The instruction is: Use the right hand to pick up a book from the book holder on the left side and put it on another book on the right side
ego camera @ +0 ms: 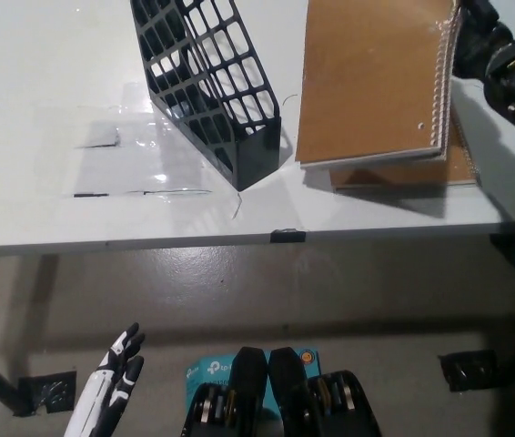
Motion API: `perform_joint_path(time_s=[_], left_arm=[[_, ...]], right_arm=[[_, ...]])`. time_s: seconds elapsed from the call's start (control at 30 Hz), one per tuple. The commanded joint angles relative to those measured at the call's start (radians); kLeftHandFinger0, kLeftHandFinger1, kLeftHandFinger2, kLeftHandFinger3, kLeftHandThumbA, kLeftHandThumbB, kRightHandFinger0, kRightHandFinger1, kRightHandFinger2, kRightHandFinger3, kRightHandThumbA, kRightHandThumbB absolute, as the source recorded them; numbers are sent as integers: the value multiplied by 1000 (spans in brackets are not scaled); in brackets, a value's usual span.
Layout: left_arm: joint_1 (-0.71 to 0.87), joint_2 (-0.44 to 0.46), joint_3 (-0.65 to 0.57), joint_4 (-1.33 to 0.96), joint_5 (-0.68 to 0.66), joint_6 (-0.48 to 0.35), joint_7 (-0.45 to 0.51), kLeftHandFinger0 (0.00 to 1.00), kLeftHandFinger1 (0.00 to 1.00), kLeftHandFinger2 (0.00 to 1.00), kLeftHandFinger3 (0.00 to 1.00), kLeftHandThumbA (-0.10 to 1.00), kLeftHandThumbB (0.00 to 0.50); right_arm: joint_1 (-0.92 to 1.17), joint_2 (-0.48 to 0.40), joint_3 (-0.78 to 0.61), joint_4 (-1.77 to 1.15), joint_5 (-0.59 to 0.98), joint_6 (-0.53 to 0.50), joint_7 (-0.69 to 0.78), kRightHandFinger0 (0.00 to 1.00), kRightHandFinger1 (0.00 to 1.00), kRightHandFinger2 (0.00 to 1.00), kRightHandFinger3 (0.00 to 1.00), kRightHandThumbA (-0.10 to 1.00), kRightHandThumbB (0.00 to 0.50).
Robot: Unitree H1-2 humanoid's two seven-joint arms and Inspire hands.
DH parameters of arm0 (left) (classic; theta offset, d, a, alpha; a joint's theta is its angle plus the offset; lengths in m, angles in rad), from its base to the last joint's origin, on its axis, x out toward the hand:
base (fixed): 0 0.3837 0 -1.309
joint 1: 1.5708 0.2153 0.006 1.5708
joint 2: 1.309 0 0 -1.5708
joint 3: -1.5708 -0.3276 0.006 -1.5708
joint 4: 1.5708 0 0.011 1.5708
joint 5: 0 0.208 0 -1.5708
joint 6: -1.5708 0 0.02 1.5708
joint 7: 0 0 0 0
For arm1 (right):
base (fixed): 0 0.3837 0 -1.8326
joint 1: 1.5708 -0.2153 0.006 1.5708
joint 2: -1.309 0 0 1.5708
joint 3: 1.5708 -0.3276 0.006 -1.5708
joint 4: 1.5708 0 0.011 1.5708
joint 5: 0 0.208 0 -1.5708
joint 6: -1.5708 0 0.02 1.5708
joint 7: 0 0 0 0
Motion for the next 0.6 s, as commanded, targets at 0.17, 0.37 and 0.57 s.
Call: perform_joint_path(time_s=[0.17,0.37,0.57], left_arm=[[-3,8,13,-23,-5,-52,16,1000,1000,1000,1000,994,0],[0,9,14,-18,3,-59,21,1000,1000,1000,1000,1000,0],[4,7,14,-18,-10,-59,13,1000,1000,1000,1000,1000,0]], right_arm=[[-96,-56,18,27,-67,-134,80,0,207,738,1000,-100,83],[-101,-75,21,38,-91,-118,65,0,187,710,1000,-100,85],[-97,-98,52,48,-138,-127,41,0,174,743,1000,-100,41]])
